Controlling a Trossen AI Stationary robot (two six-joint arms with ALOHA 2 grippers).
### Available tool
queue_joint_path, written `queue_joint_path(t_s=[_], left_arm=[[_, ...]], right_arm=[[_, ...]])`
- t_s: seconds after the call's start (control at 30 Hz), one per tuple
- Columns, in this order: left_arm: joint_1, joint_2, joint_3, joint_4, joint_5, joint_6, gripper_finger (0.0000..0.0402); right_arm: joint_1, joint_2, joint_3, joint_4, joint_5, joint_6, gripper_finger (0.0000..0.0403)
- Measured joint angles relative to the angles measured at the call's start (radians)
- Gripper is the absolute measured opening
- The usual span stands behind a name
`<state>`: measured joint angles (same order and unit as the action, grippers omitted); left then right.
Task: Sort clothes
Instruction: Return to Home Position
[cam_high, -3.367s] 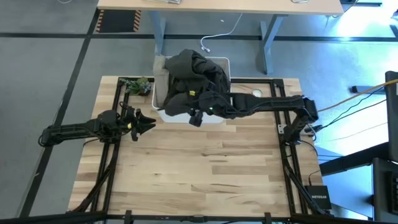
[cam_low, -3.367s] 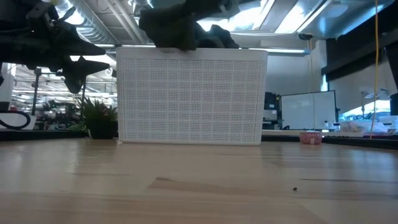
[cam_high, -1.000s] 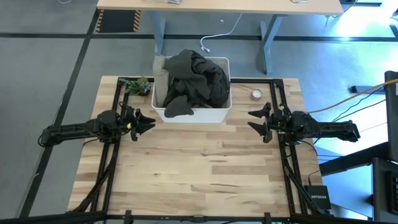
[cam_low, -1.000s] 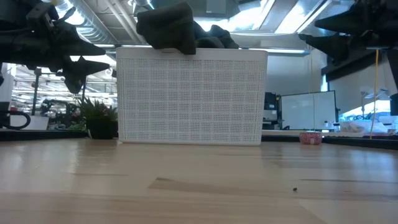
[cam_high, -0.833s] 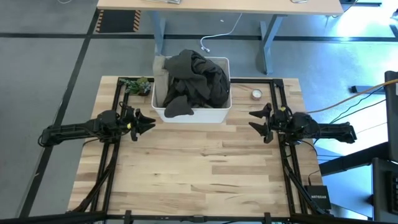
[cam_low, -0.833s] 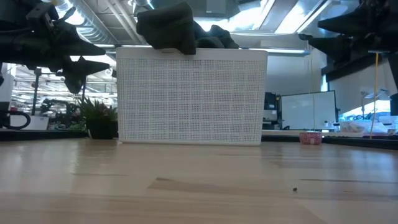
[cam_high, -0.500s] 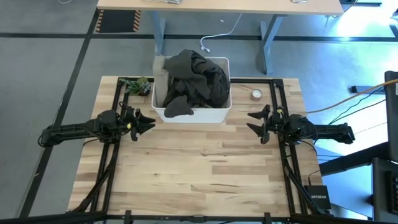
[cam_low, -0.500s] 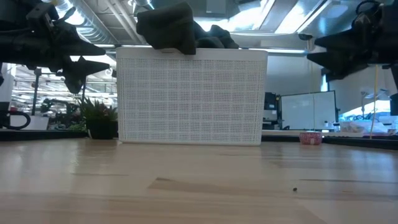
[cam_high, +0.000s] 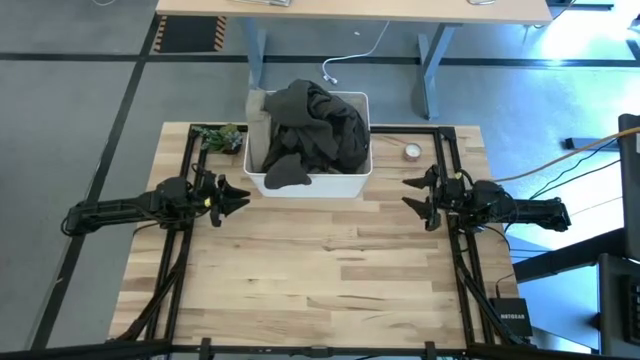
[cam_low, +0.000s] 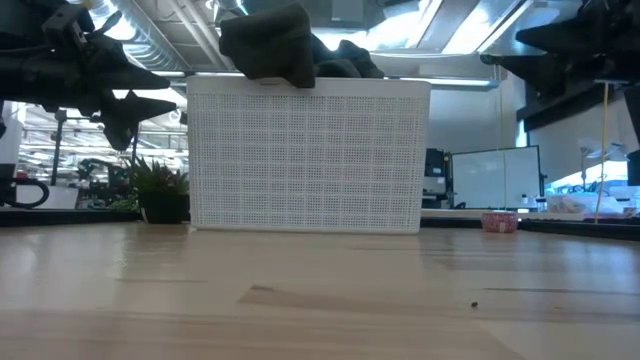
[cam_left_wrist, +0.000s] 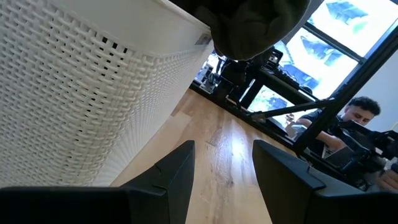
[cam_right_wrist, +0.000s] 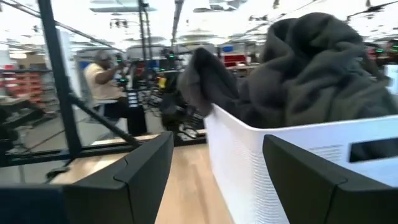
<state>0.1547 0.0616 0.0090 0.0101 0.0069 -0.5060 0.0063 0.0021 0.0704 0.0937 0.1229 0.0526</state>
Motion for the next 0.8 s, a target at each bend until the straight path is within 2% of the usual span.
queue_joint_path(t_s=[0.13, 0.27, 0.4, 0.6, 0.8], left_arm=[[0.000, 0.000, 0.000, 0.000, 0.000, 0.000, 0.0157], [0.000, 0.000, 0.000, 0.000, 0.000, 0.000, 0.0157], [0.000, 0.000, 0.000, 0.000, 0.000, 0.000, 0.0157], [0.000, 0.000, 0.000, 0.000, 0.000, 0.000, 0.0157], [0.000, 0.000, 0.000, 0.000, 0.000, 0.000, 0.0157]], right_arm=[[0.000, 0.000, -0.001, 0.000, -0.017, 0.006, 0.0268], [0.000, 0.000, -0.055, 0.028, 0.139, 0.070, 0.0268], [0.000, 0.004, -0.063, -0.037, 0.203, 0.129, 0.0268], [0.000, 0.006, -0.063, -0.038, 0.094, 0.116, 0.0268], [0.000, 0.006, -0.063, -0.044, -0.091, 0.050, 0.0268]])
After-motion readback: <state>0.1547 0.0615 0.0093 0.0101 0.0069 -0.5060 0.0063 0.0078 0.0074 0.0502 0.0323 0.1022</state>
